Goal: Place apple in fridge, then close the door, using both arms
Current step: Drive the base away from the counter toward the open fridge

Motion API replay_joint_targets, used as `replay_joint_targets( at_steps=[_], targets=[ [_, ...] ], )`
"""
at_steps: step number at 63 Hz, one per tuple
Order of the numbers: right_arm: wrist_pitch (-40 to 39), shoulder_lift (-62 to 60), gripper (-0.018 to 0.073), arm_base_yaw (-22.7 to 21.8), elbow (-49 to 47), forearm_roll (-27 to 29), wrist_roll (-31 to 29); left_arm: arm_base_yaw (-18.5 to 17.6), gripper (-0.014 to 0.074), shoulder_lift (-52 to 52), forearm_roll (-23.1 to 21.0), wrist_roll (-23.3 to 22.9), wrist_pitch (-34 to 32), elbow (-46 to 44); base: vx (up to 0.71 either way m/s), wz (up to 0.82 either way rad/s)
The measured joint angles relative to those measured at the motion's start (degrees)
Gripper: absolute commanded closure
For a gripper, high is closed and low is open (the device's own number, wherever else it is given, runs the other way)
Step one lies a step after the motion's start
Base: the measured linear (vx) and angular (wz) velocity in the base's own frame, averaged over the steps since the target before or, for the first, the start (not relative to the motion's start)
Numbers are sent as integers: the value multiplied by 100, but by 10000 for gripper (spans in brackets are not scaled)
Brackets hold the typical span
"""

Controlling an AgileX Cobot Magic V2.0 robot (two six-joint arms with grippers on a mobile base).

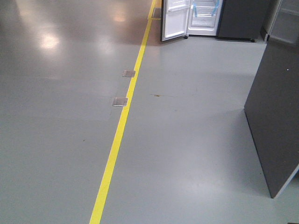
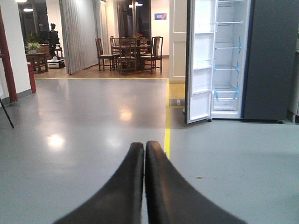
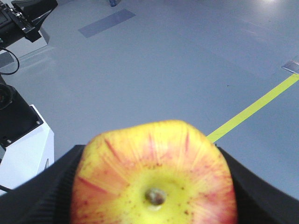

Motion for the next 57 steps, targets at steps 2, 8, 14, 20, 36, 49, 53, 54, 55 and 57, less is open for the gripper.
replay_joint_targets(
  at_steps=[2, 8, 14, 20, 36, 49, 53, 54, 55, 57],
  targets=[
    [2, 0, 162, 0, 0, 0, 0, 0, 603, 0, 0, 0, 0, 0, 11, 8],
    [7, 0, 162, 0, 0, 0, 0, 0, 603, 0, 0, 0, 0, 0, 12, 8],
    [7, 0, 162, 0, 0, 0, 0, 0, 603, 0, 0, 0, 0, 0, 12, 6],
    [8, 0, 162, 0, 0, 0, 0, 0, 603, 0, 0, 0, 0, 0, 13, 3],
    [8, 0, 162, 0, 0, 0, 0, 0, 603, 0, 0, 0, 0, 0, 14, -1],
    [8, 0, 162, 0, 0, 0, 0, 0, 603, 0, 0, 0, 0, 0, 16, -4],
    [8, 0, 162, 0, 0, 0, 0, 0, 603, 0, 0, 0, 0, 0, 17, -5],
    [8, 0, 162, 0, 0, 0, 0, 0, 603, 0, 0, 0, 0, 0, 17, -6],
    [8, 0, 162, 0, 0, 0, 0, 0, 603, 0, 0, 0, 0, 0, 17, -6],
    [8, 0, 162, 0, 0, 0, 0, 0, 603, 0, 0, 0, 0, 0, 17, -6]
  ],
)
